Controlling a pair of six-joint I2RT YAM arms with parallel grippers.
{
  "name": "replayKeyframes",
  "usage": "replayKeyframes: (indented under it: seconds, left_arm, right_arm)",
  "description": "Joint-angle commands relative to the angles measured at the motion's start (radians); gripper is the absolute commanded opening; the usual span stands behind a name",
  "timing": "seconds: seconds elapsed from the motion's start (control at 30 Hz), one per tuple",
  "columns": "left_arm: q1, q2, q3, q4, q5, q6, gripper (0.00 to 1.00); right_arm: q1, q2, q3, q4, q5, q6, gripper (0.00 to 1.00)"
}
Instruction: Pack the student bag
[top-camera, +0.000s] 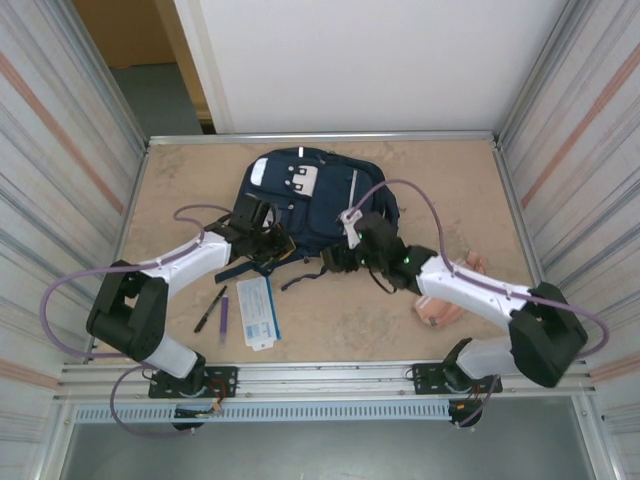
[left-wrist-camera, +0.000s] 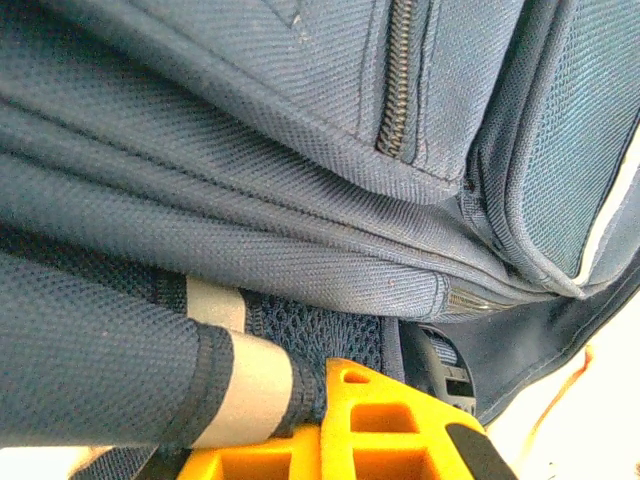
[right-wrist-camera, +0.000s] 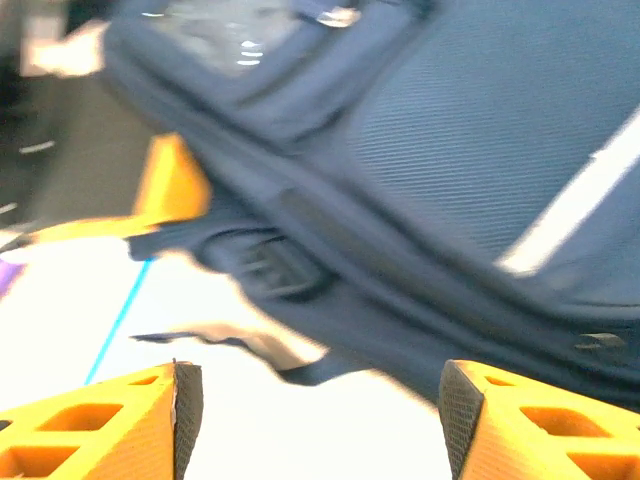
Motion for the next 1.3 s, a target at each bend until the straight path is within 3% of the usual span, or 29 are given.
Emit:
replayKeyframes:
  seconds: [0.0,0.1,0.27,0.53,0.73,0.83,0.97,1.03,1.27]
  left_arm:
    - [-0.011,-0.078,0.004,0.025,0.015,-0.094,0.00]
    - [-0.013,-0.117,0.023,-0.016,0.024,-0.090,0.00]
    - [-0.013,-0.165,0.023,-0.041,0.065,-0.101,0.00]
    - [-0.015,-0.189,0.014,-0.055,0.101,-0.120,0.00]
    - [-0.012,-0.185,0.023,-0.054,0.120,-0.119,0.00]
    - [-0.011,-0.182,0.026,-0.060,0.123,-0.104,0.00]
    - [0.014,-0.178,0.018,-0.063,0.135,-0.091,0.00]
    - [0.036,-0.178,0.017,-0.070,0.135,-0.069,0.00]
    - [0.134,-0.164,0.016,-0.133,0.108,0.054,0.00]
  right_arm:
    - [0.084,0.006,-0.074,0.068,0.011,0.126,0.63]
    - [0.131,0.081,-0.030,0.027,0.074,0.252,0.63]
    - [0.189,0.216,0.081,0.037,0.207,0.237,0.64]
    - [0.269,0.367,0.200,0.114,0.529,0.251,0.61]
    - [0.295,0.458,0.293,0.066,0.727,0.305,0.42]
    - [0.300,0.464,0.308,0.068,0.734,0.303,0.32]
    - [0.302,0.448,0.301,0.040,0.716,0.308,0.08]
    - [0.298,0.433,0.286,0.024,0.663,0.302,0.00]
    - [0.243,0.319,0.180,-0.051,0.397,0.275,0.00]
